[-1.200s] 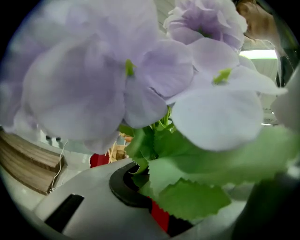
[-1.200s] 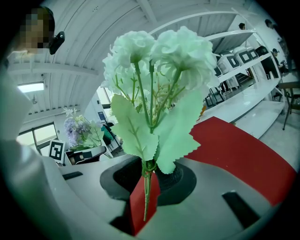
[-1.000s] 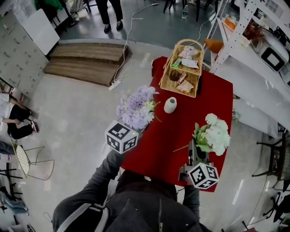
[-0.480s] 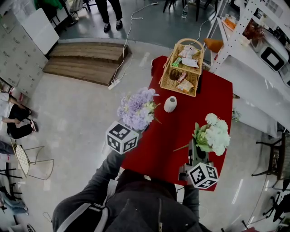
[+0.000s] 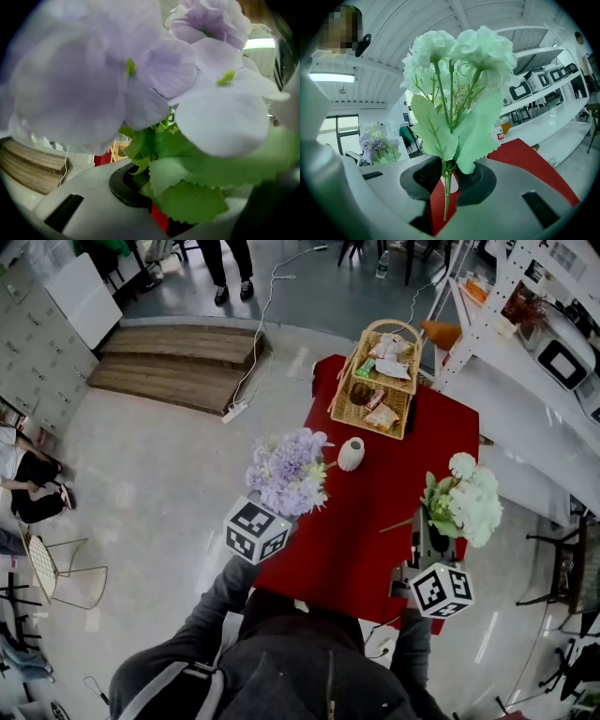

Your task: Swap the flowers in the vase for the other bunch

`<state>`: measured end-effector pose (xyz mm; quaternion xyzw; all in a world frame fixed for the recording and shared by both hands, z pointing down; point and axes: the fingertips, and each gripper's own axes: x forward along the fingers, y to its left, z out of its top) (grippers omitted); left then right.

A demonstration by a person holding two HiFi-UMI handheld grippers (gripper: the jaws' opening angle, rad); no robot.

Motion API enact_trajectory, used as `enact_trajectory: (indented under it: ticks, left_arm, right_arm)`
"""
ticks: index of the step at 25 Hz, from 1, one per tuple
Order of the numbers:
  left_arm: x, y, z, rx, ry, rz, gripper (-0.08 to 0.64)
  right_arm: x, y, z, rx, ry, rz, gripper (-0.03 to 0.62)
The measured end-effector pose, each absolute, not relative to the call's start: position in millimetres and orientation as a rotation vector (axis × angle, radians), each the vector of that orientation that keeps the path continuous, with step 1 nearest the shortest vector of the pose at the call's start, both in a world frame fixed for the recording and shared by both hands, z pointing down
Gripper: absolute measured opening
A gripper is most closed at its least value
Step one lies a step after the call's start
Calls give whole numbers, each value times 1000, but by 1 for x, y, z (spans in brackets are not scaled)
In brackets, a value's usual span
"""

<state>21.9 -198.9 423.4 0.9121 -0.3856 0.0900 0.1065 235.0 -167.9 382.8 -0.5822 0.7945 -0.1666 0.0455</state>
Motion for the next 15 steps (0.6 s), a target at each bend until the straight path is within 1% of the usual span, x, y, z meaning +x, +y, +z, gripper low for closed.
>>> enact_trajectory:
  ticks: [7, 15]
  left_arm:
    - [25, -194, 428, 2663, -1154, 238, 48]
    - [23, -190, 435, 2632, -1185, 227, 49]
  right_arm:
    - [223, -205, 338, -1680, 2577, -294, 74]
    - [199, -245, 326, -1588, 2646, -231, 72]
